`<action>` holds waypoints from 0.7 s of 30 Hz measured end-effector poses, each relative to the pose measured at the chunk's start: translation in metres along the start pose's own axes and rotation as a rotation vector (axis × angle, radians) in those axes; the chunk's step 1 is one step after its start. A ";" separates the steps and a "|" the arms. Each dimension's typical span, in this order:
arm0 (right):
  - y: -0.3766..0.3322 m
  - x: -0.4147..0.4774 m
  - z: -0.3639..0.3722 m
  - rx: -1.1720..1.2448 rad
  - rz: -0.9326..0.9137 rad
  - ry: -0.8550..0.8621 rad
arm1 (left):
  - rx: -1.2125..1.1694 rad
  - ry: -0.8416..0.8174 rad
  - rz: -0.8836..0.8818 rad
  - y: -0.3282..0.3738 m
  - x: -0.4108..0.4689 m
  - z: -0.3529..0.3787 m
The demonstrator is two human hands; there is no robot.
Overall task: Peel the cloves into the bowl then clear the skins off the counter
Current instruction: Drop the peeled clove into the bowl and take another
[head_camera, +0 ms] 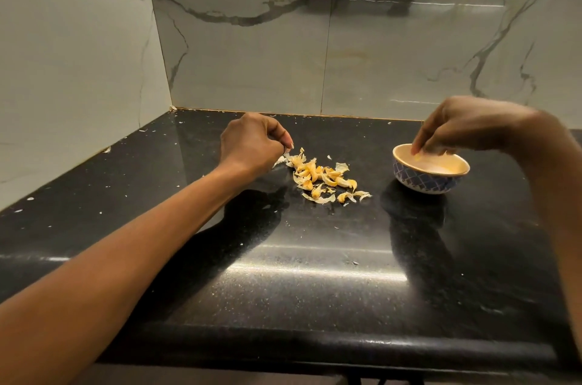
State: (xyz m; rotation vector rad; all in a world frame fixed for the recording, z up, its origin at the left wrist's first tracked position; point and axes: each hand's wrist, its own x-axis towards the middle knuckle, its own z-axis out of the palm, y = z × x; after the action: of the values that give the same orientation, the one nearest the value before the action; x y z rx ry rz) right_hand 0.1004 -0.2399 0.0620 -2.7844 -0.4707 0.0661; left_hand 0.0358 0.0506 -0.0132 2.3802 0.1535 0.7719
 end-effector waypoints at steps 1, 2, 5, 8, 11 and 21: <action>0.000 0.002 0.004 -0.028 0.021 -0.037 | -0.001 -0.002 0.003 0.000 0.000 0.000; -0.001 0.005 0.008 -0.046 0.037 -0.063 | 0.000 -0.003 0.003 -0.001 0.000 0.000; -0.003 0.009 0.019 -0.044 0.032 -0.076 | -0.004 -0.010 0.011 -0.001 0.001 0.002; -0.006 0.013 0.026 -0.061 -0.039 -0.034 | -0.008 -0.017 0.017 -0.002 0.001 0.003; -0.011 0.015 0.032 -0.024 -0.107 -0.026 | -0.023 -0.034 0.039 -0.002 0.001 0.004; -0.030 0.021 0.049 0.061 -0.202 0.025 | 0.005 -0.074 0.104 0.002 -0.004 0.013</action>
State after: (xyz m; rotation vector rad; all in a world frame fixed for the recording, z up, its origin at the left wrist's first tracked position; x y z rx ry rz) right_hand 0.1063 -0.1912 0.0253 -2.6595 -0.7271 0.0000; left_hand 0.0400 0.0412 -0.0225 2.4334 0.0011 0.7302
